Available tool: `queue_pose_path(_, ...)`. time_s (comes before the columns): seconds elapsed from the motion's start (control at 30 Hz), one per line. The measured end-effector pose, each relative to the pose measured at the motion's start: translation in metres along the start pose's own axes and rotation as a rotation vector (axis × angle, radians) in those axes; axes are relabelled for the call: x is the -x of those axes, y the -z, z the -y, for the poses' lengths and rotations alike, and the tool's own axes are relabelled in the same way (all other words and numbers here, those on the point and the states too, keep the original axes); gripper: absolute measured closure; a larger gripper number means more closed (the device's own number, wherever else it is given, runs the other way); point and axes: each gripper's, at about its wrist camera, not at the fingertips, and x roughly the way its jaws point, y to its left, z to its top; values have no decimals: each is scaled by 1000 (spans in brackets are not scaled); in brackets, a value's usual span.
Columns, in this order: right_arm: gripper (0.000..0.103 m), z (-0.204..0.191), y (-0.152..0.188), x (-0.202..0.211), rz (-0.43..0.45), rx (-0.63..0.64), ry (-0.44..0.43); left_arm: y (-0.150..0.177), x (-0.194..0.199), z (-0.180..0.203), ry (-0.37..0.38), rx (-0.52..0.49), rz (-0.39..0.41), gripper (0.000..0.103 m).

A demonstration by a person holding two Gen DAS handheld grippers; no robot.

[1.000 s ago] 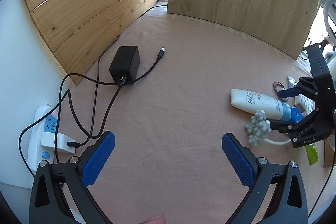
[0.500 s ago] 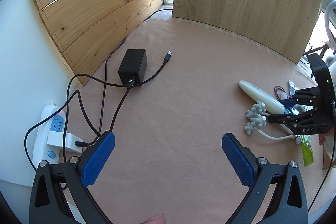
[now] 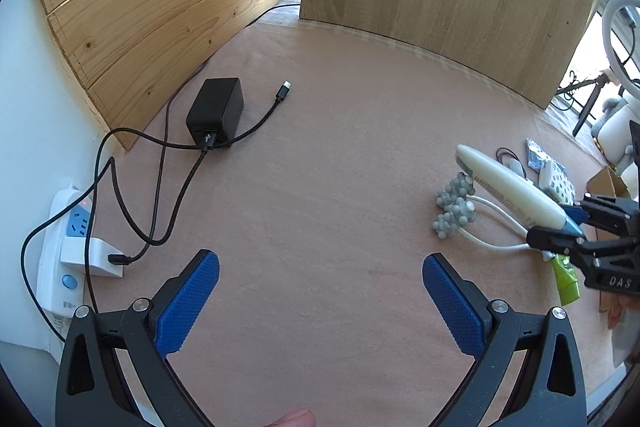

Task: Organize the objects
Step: 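Move the right gripper to the white AQUA tube and grasp its cap end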

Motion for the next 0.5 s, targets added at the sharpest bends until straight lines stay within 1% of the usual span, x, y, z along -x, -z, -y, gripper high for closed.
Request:
queue_pose_path(0.07,66,-20,20,7,7,-3,15,3,-6,6,30,10,-35,0)
queue_pose_path(0.17,66,-49,56,6,0,7,110,9,-15,16,74,25,-79,0)
queue_pose_path(0.23,66,-65,79,0,-7,4,172,14,-21,28,92,13,-106,0)
queue_pose_path(0.3,66,-82,98,-7,-11,30,233,19,-27,42,115,-6,-128,0)
queue_pose_path(0.43,64,-99,119,-15,6,-7,276,29,-44,70,165,-23,-190,0)
queue_pose_path(0.47,63,-102,123,-14,24,-13,289,31,-49,76,170,-28,-207,0)
queue_pose_path(0.5,59,-104,126,-12,36,-26,286,34,-53,82,177,-29,-225,0)
